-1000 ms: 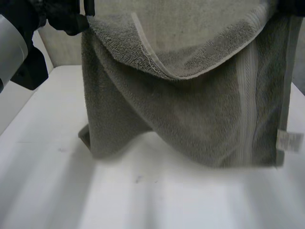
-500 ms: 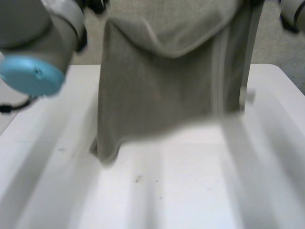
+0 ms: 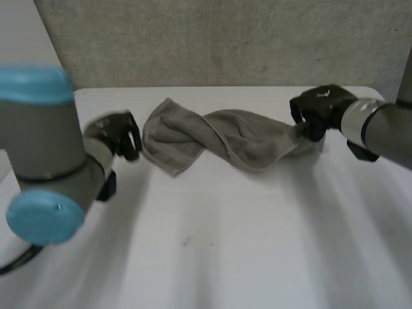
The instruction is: Fold the towel.
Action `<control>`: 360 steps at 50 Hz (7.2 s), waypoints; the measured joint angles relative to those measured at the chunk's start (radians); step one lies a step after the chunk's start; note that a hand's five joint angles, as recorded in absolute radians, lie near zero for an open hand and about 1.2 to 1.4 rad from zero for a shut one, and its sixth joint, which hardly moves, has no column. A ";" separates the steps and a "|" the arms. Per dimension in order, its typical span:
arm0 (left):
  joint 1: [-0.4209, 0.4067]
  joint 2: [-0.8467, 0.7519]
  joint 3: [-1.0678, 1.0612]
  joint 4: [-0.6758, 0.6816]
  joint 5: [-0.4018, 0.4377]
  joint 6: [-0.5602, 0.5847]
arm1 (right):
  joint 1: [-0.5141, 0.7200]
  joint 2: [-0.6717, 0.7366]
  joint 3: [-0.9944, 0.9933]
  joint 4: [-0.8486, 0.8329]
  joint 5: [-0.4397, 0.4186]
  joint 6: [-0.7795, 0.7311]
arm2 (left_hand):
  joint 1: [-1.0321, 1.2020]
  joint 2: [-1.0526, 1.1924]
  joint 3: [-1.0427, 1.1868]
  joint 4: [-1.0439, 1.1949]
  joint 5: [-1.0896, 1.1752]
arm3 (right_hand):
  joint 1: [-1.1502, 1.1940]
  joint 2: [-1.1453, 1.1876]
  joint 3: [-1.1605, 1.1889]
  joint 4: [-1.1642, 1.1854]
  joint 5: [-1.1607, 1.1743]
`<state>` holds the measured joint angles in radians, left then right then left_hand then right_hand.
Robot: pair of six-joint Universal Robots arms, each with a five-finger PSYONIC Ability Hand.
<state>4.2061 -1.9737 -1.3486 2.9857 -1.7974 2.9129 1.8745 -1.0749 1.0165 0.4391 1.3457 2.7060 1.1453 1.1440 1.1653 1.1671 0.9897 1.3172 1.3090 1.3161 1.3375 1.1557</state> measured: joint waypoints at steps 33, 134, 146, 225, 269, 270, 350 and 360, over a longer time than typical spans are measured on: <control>-0.020 -0.184 0.069 0.498 0.480 0.428 | -0.003 -0.625 0.255 -0.036 -0.167 0.003 | -0.823 -0.826 -0.848 -0.848 -0.844 | 0.000 0.000 0.000 0.000 0.000; -0.240 0.019 -0.173 0.185 0.328 0.345 | -0.107 -0.474 0.440 -0.146 -0.174 -0.106 | -0.569 -0.572 -0.593 -0.589 -0.591 | 0.000 0.000 0.009 0.000 0.005; -0.068 -0.092 0.046 0.246 0.341 0.465 | -0.123 -0.462 0.489 -0.182 -0.175 -0.121 | -0.629 -0.636 -0.655 -0.657 -0.660 | 0.000 0.000 0.009 0.000 0.005; 0.133 -0.043 0.220 -0.035 0.332 0.761 | -0.192 -0.426 0.523 -0.194 -0.171 -0.122 | 0.038 0.072 0.051 0.050 0.033 | 0.000 0.000 0.009 0.000 0.005; 0.218 -0.160 0.510 0.107 0.202 0.551 | -0.065 0.017 -0.308 -0.296 0.096 -0.123 | 0.043 0.074 0.052 0.052 0.033 | 0.001 0.007 0.009 0.007 0.005; 0.218 -0.165 0.576 0.122 0.189 0.511 | -0.064 0.018 -0.339 -0.341 0.100 -0.089 | 0.043 0.074 0.052 0.052 0.033 | 0.001 0.007 0.009 0.007 0.005; 0.234 0.485 -0.541 0.088 0.355 0.398 | -0.337 -0.519 0.631 0.018 -0.094 -0.427 | 0.043 0.074 0.052 0.052 0.033 | 0.001 0.007 0.009 0.007 0.005; 0.233 0.185 -0.352 0.131 0.342 0.508 | -0.323 -0.263 0.516 -0.036 -0.048 -0.437 | 0.043 0.074 0.052 0.052 0.033 | 0.001 0.007 0.009 0.007 0.005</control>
<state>4.4386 -1.7883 -1.7011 3.1164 -1.4555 3.4208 1.5515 -1.3384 1.5325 0.4035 1.2982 2.2686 1.1878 1.2177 1.2175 1.2194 1.0225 1.3181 1.3155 1.3250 1.3448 1.1604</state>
